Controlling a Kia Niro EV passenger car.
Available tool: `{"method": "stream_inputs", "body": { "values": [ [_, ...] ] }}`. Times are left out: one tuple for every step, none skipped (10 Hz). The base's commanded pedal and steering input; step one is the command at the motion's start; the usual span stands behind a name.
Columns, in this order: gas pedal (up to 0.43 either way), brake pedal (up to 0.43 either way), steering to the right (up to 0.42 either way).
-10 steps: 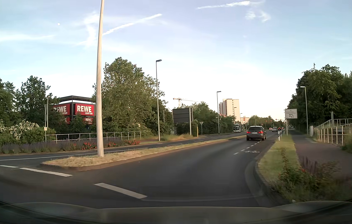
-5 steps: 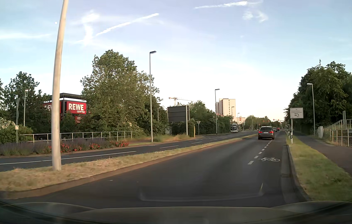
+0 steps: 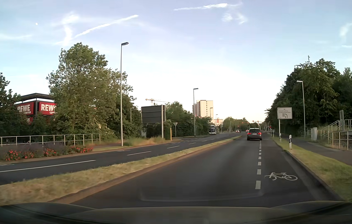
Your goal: Follow the waypoints while adhering to traffic rules and regulations
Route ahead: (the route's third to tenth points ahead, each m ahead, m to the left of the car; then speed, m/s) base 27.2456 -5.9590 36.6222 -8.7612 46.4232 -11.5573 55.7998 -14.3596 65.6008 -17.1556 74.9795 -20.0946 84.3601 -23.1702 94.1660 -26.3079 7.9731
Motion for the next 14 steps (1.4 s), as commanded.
{"method": "stream_inputs", "body": {
  "values": [
    [0.260, 0.000, 0.124],
    [0.268, 0.000, 0.123],
    [0.268, 0.000, 0.121],
    [0.268, 0.000, 0.119],
    [0.268, 0.000, 0.115],
    [0.268, 0.000, 0.110],
    [0.268, 0.000, 0.103],
    [0.268, 0.000, 0.097],
    [0.268, 0.000, 0.089],
    [0.268, 0.000, 0.083],
    [0.268, 0.000, 0.078],
    [0.268, 0.000, 0.074],
    [0.268, 0.000, 0.070],
    [0.268, 0.000, 0.063]
  ]
}}
